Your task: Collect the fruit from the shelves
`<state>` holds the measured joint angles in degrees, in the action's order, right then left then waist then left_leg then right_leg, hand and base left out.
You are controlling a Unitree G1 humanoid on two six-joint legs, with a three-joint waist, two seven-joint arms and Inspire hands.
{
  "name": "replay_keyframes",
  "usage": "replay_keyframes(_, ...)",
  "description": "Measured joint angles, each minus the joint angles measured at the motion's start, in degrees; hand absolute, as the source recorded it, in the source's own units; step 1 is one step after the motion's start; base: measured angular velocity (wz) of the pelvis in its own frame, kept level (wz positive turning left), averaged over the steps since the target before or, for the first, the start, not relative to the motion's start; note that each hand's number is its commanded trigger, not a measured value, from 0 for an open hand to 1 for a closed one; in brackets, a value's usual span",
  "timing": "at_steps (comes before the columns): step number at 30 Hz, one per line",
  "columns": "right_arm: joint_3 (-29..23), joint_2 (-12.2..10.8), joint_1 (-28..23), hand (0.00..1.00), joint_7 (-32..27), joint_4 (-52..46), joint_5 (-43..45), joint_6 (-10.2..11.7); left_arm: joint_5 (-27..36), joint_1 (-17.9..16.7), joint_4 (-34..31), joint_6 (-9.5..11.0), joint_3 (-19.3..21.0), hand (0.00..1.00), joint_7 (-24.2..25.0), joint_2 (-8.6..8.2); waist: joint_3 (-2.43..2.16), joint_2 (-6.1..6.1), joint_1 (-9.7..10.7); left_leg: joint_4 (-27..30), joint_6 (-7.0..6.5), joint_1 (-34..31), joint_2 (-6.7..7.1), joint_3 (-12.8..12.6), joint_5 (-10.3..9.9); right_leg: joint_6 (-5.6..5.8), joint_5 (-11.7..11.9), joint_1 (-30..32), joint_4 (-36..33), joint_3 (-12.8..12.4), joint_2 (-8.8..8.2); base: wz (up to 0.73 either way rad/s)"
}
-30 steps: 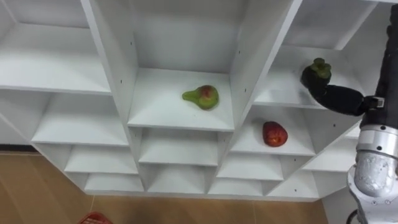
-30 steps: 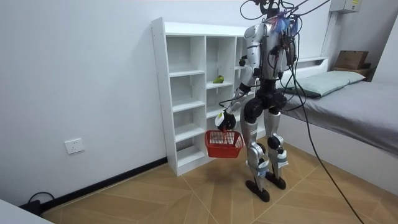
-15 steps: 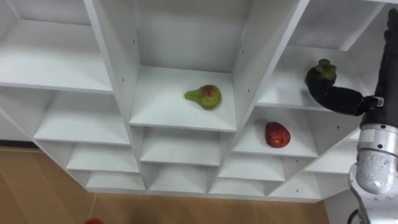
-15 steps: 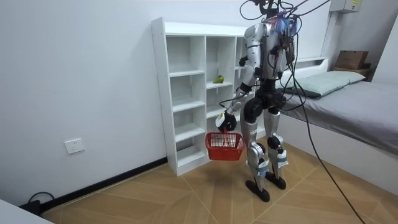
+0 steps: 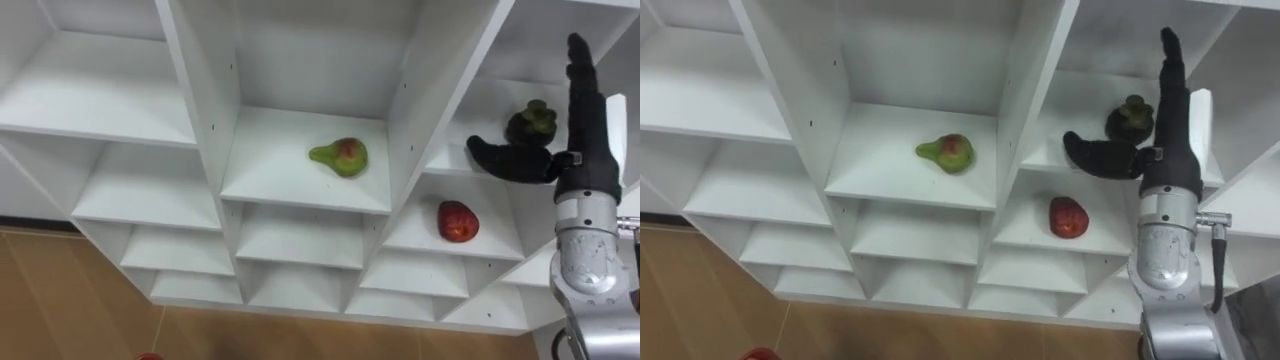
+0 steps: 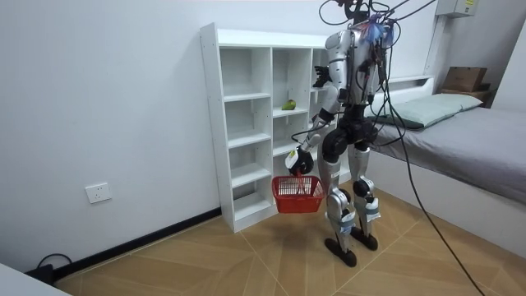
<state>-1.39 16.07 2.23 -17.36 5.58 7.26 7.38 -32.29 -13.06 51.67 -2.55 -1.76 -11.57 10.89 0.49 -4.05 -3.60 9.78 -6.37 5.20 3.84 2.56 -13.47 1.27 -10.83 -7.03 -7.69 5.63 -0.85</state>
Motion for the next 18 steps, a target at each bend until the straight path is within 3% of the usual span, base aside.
replay_keyframes(18, 0.0, 0.0, 3.5, 0.00, 1.3, 9.4, -2.7, -1.1, 0.3, -0.7, 0.0, -0.1, 1.6, 1.00, 0.0, -0.83, -0.20, -0.27, 0.1, -0.2, 0.00, 1.6, 0.01, 1.2, 0.0, 0.00, 0.0, -2.2, 0.0, 0.6, -0.06, 0.03)
